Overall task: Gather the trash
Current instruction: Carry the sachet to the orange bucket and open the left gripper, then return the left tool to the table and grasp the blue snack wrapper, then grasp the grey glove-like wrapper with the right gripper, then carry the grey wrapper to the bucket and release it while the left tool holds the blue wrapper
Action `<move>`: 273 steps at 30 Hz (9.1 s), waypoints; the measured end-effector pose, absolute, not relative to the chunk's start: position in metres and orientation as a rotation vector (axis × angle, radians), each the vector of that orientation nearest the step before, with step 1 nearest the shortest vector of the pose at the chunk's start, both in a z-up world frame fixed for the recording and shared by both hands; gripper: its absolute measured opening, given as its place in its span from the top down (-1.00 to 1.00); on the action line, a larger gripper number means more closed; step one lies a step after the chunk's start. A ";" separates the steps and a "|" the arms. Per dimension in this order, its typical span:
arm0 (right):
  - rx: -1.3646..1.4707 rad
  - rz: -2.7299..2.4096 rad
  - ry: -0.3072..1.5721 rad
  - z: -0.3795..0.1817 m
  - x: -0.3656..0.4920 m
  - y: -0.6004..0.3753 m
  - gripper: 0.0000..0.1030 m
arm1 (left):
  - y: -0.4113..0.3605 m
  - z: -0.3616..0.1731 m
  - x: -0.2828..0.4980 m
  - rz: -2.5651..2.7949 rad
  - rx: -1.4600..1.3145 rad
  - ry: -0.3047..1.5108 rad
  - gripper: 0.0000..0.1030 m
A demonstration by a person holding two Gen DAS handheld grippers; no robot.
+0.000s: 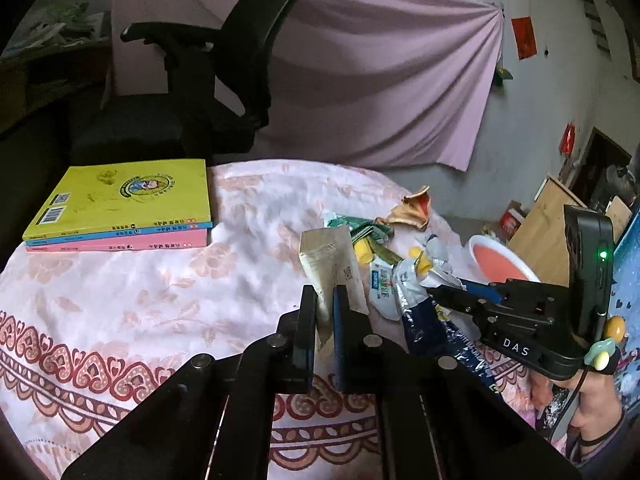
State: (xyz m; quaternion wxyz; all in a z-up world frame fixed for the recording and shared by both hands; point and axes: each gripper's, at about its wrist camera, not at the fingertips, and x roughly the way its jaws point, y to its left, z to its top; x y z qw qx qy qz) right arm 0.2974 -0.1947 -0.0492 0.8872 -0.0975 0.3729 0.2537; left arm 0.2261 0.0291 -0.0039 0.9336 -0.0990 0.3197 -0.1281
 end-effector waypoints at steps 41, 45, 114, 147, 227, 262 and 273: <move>0.260 0.034 0.317 -0.007 0.256 -0.428 0.81 | -0.250 0.033 0.277 -0.511 -0.004 0.585 0.89; 0.290 0.006 0.391 -0.019 0.263 -0.442 0.81 | -0.260 0.022 0.293 -0.491 -0.015 0.677 0.89; -0.086 0.314 0.165 0.013 0.199 -0.284 -1.00 | -0.033 0.011 0.167 -0.050 -0.190 0.462 -0.90; -0.090 0.320 0.727 -0.041 0.268 -0.283 -0.47 | -0.077 -0.039 0.204 -0.180 -0.088 0.872 0.73; 0.100 0.339 0.161 0.026 0.201 -0.331 0.62 | -0.126 0.071 0.171 -0.239 0.064 0.405 0.81; 0.438 0.019 0.432 -0.029 0.262 -0.478 0.59 | -0.303 0.024 0.292 -0.589 0.131 0.779 0.78; 0.426 0.009 0.500 -0.036 0.271 -0.477 0.54 | -0.287 0.020 0.301 -0.551 0.056 0.811 0.58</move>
